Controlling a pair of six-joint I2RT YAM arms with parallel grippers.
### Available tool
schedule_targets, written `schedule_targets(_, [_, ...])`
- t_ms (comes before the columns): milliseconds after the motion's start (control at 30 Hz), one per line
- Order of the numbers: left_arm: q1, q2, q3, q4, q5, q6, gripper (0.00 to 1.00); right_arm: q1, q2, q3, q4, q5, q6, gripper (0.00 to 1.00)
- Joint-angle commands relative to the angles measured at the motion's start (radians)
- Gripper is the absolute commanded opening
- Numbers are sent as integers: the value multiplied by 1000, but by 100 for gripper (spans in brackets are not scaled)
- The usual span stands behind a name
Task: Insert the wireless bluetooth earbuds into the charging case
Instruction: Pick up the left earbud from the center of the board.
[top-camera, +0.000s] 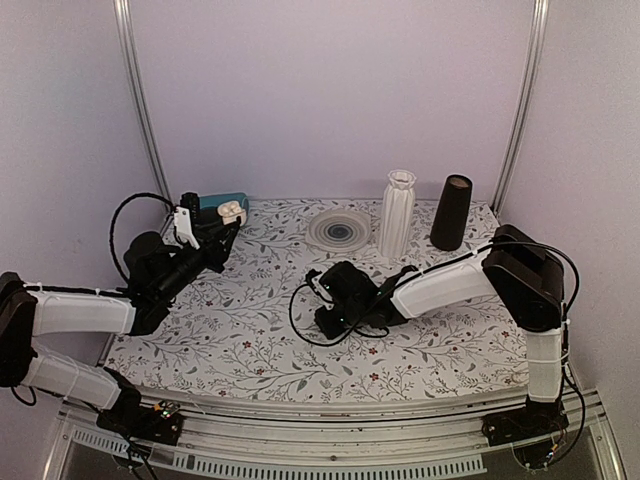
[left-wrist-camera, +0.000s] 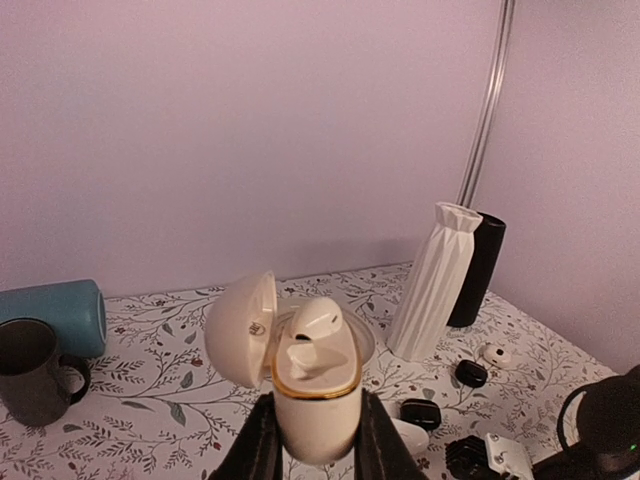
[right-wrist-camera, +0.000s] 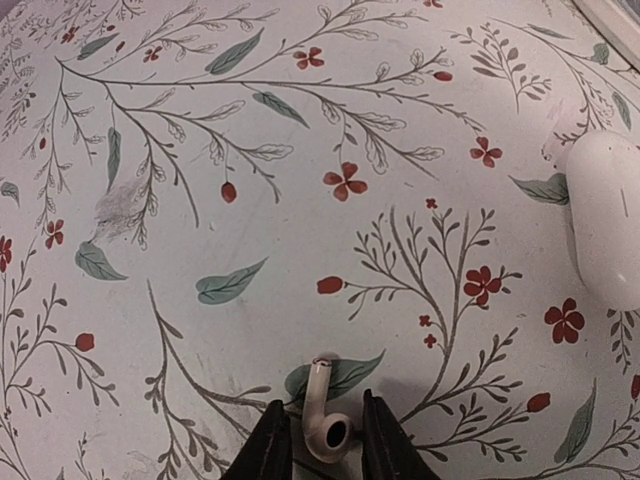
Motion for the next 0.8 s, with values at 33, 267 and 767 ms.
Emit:
schedule_targets(33, [-17, 2, 15, 11, -3, 28, 0, 8, 23, -30, -59, 26, 22, 26])
schedule_targets(267, [-19, -2, 12, 8, -9, 30, 0, 10, 18, -35, -67, 37, 36, 25])
schedule_targets(767, [-26, -7, 6, 8, -17, 41, 0, 30, 14, -35, -76, 43, 50, 23])
